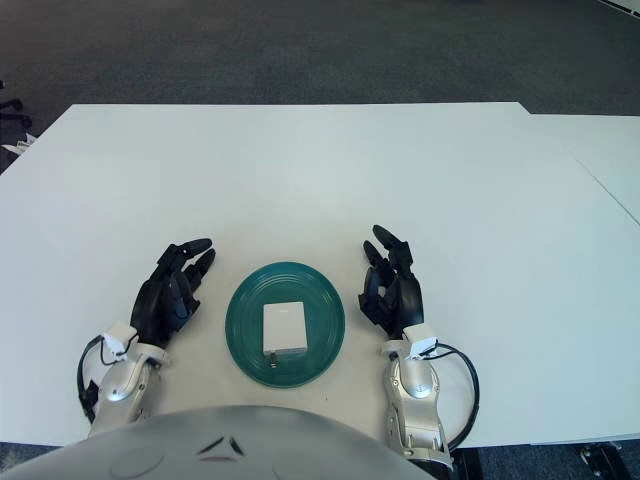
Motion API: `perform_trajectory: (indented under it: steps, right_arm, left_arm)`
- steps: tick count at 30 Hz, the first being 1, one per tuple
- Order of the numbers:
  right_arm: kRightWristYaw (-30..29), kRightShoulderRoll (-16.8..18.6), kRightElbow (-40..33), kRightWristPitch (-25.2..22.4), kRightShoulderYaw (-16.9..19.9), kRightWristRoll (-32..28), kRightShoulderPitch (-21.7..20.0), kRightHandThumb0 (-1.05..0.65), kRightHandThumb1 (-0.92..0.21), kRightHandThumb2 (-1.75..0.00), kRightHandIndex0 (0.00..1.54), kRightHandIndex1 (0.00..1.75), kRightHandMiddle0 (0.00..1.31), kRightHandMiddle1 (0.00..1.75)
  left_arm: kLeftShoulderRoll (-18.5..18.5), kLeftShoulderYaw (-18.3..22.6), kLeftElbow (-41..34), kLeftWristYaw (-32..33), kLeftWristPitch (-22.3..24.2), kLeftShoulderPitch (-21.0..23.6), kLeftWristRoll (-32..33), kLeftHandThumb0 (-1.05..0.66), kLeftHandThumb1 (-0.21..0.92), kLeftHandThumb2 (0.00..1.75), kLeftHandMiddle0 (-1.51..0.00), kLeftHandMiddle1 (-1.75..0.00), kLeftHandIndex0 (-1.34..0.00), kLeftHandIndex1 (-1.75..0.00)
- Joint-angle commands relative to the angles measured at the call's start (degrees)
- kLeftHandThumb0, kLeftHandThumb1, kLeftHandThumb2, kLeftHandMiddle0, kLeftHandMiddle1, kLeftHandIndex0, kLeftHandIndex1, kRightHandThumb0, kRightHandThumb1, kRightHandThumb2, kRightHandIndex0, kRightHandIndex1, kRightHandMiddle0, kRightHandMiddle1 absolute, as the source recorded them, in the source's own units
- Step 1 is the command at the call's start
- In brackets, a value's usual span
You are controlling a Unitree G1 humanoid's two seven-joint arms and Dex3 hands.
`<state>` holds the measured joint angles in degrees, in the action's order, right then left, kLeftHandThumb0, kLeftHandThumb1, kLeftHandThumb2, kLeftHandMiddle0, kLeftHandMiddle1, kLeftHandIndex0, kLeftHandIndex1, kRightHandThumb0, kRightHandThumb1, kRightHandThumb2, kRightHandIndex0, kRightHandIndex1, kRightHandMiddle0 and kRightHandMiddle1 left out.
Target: Put the charger into the plate.
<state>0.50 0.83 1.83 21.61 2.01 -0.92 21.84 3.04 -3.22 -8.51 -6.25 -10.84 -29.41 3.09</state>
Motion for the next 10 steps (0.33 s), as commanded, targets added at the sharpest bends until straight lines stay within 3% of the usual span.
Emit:
perform_trajectory:
  steps: [1,10]
  right_arm:
    - [0.1,0.0,3.9,-5.2,0.2,-0.4,5.0,-0.71,-0.92,-0.81,0.41,0.01,0.00,0.66]
    - [0.1,0.0,3.0,-5.2,0.2,-0.3,5.8,-0.73,-0.92,-0.82,0.40,0.01,0.00,0.67]
  left_arm:
    - [-0.6,0.5,3.4,0.8,1.5,0.5,-0.4,-0.98,0.92,0.91,-0.61,-0.09,-0.27,-1.01]
    - [-1.0,0.0,2.2,-0.3,1.0,-0.7,1.3,-0.99,0.92,0.92,-0.61,-0.08,-0.24,-1.01]
